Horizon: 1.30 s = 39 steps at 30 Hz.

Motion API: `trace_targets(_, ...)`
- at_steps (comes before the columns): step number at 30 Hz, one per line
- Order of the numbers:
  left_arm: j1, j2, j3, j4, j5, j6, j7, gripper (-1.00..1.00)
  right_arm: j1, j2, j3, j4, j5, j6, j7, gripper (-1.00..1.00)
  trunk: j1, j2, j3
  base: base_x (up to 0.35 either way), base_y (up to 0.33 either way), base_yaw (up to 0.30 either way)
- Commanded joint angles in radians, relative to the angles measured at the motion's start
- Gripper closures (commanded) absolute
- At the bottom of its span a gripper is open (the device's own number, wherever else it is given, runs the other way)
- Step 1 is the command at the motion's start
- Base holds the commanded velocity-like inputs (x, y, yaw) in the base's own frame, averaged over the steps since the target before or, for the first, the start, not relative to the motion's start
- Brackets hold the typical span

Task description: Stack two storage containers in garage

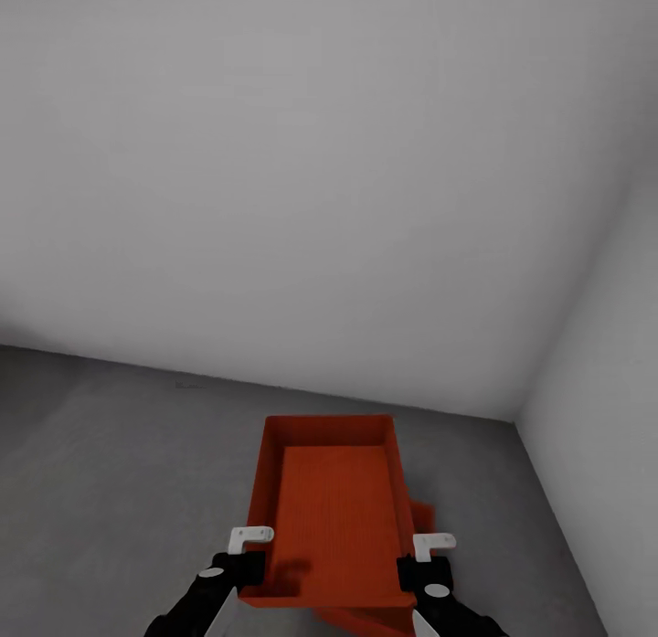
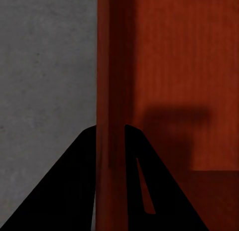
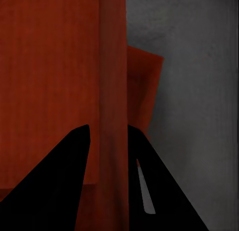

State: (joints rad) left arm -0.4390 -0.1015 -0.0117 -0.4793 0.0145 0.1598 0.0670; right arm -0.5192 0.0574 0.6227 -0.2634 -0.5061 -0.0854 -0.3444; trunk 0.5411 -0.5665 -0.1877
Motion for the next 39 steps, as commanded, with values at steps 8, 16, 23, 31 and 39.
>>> trace_targets(8, 0.000, 0.016, -0.008, -0.005, -0.018, 0.000, 0.011, 1.00, -0.002, -0.011, -0.008, 0.013, -0.032, -0.008, -0.017, 1.00, 0.001, -0.001, -0.002, 0.323, 0.000, -0.284)
trace_targets(16, 0.000, 0.016, -0.008, -0.005, -0.018, -0.001, 0.011, 1.00, -0.002, -0.011, -0.008, 0.013, -0.032, -0.008, -0.016, 1.00, 0.001, -0.001, -0.002, 0.323, 0.000, -0.284)
trace_targets(23, 0.000, 0.016, -0.008, -0.008, -0.018, -0.002, 0.011, 1.00, -0.002, -0.011, -0.008, 0.013, -0.032, -0.008, -0.016, 1.00, 0.001, -0.001, -0.002, 0.311, 0.000, -0.232)
trace_targets(31, 0.000, 0.016, -0.010, -0.016, -0.018, -0.003, 0.011, 1.00, -0.002, -0.010, -0.008, 0.013, -0.032, -0.008, -0.017, 1.00, 0.001, -0.001, -0.002, 0.052, 0.000, -0.079)
trace_targets(39, 0.001, 0.015, -0.010, -0.016, -0.018, -0.003, 0.013, 1.00, -0.002, -0.010, -0.008, 0.013, -0.032, -0.008, -0.018, 1.00, 0.001, -0.001, -0.002, 0.000, 0.000, -0.239)
